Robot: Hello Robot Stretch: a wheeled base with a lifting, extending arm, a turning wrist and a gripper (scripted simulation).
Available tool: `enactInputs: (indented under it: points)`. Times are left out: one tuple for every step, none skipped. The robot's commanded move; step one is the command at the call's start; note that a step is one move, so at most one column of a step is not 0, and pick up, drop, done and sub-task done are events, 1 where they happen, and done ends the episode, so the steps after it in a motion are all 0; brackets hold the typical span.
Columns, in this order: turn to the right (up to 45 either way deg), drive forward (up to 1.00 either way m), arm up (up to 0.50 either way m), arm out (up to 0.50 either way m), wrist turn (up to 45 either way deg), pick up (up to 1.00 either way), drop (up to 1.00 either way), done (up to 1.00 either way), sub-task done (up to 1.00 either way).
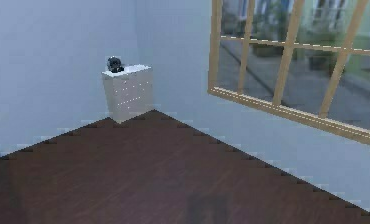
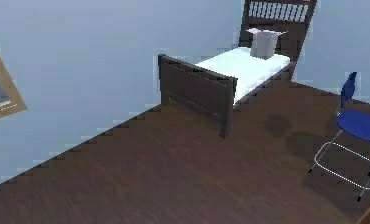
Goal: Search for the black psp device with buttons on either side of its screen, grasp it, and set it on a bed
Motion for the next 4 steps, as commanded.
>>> enactInputs:
  points:
    - [0.0, 0.45, 0.0, 0.0, 0.0, 0.0, 0.0, 0.0, 0.0]
    - [-24.0, 0.0, 0.0, 0.0, 0.0, 0.0, 0.0, 0.0, 0.0]
    - [-3.0, 0.0, 0.0, 0.0, 0.0, 0.0, 0.0, 0.0, 0.0]
    - [0.0, 1.0, 0.0, 0.0, 0.0, 0.0, 0.0, 0.0, 0.0]
